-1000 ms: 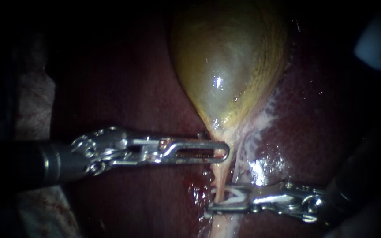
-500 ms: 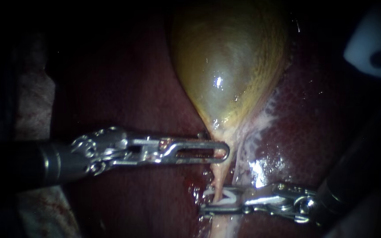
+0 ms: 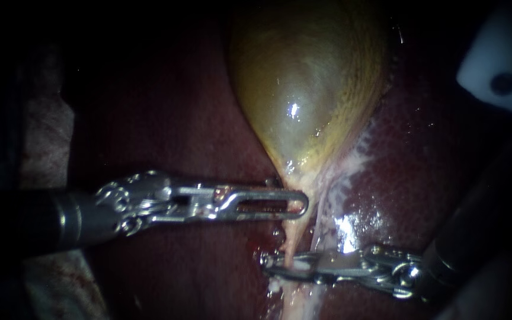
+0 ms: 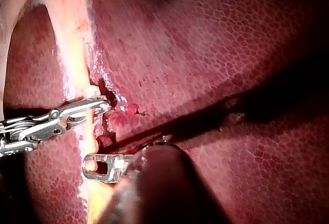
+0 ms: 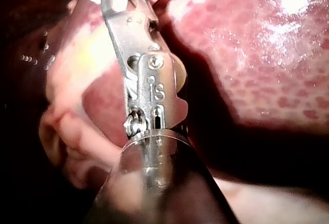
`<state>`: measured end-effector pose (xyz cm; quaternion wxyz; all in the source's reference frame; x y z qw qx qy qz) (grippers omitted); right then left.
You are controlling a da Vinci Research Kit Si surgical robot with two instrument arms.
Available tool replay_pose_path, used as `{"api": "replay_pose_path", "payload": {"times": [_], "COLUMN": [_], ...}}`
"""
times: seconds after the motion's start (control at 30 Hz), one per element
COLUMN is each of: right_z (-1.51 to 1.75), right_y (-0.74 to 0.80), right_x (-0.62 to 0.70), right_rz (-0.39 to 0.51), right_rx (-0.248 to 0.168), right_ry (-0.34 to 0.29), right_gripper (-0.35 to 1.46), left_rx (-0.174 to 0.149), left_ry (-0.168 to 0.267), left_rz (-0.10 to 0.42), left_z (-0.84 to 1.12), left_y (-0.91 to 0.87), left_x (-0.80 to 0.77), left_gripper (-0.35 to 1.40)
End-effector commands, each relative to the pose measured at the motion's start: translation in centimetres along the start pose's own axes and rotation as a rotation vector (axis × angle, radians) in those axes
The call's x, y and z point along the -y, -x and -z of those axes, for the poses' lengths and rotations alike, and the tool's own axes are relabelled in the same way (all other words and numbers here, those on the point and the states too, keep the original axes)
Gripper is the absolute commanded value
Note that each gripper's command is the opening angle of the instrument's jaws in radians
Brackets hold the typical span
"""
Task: Clipping second clip left tube
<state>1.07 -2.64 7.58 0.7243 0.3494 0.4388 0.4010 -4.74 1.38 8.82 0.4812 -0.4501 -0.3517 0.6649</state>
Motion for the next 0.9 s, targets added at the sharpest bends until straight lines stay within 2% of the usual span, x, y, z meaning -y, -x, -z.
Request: {"api": "replay_pose_path", "payload": {"times": [0.03,0.9], "right_z": [0.01,0.02], "right_y": [-0.01,0.03], "right_x": [-0.01,-0.05], "right_rz": [0.001,0.004], "right_rx": [0.000,0.000], "right_ry": [-0.001,-0.002], "right_gripper": [-0.31,-0.35], "left_rx": [0.000,0.000], "left_ry": [0.000,0.000], "left_rz": [0.000,0.000], "left_z": [0.00,0.00], "left_y": [0.00,0.00], "left_x": [0.00,0.00], "left_gripper": [-0.35,-0.35]}}
